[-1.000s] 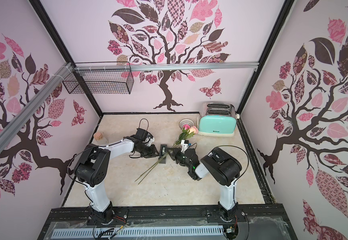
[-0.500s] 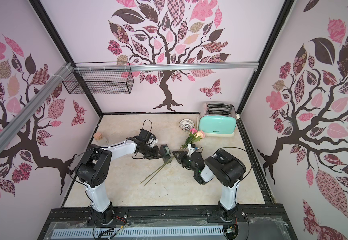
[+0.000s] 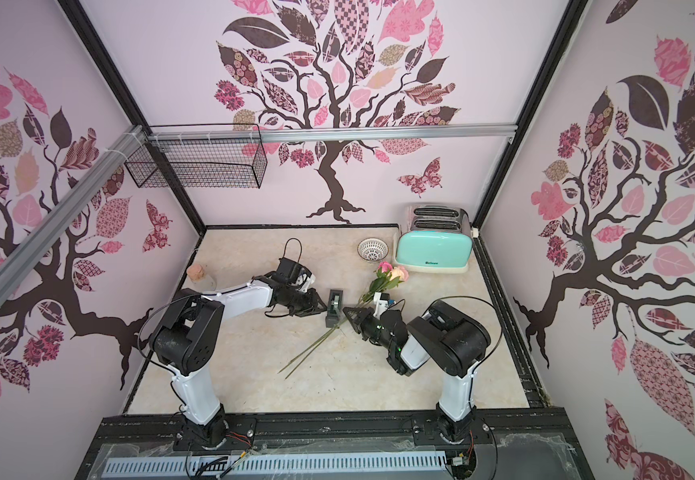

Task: Wrap bouquets with tape
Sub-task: Tear off the tape using the Tape Cutter.

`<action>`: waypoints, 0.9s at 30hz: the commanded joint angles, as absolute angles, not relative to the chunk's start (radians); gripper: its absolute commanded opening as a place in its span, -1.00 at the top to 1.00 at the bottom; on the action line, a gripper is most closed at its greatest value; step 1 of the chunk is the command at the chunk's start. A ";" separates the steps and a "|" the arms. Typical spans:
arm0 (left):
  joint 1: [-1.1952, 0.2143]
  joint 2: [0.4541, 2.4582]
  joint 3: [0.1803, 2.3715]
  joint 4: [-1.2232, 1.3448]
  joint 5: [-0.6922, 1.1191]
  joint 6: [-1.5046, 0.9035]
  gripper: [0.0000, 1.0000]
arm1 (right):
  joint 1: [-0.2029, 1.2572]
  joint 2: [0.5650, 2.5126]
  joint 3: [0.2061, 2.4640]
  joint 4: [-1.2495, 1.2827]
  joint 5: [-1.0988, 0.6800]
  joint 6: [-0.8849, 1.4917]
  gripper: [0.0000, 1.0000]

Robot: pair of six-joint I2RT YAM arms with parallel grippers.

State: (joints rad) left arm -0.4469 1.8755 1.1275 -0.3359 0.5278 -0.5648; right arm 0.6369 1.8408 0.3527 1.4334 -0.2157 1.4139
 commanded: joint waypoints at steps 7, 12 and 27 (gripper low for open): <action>-0.449 1.828 1.072 -0.341 0.573 -0.576 0.50 | 0.680 1.839 0.348 1.503 -0.179 1.420 1.00; -0.476 1.792 1.016 -0.340 0.675 -0.554 0.56 | 0.680 1.840 0.354 1.497 -0.173 1.411 1.00; -0.543 1.856 1.048 -0.267 0.691 -0.608 0.55 | 0.678 1.821 0.283 1.501 -0.140 1.379 1.00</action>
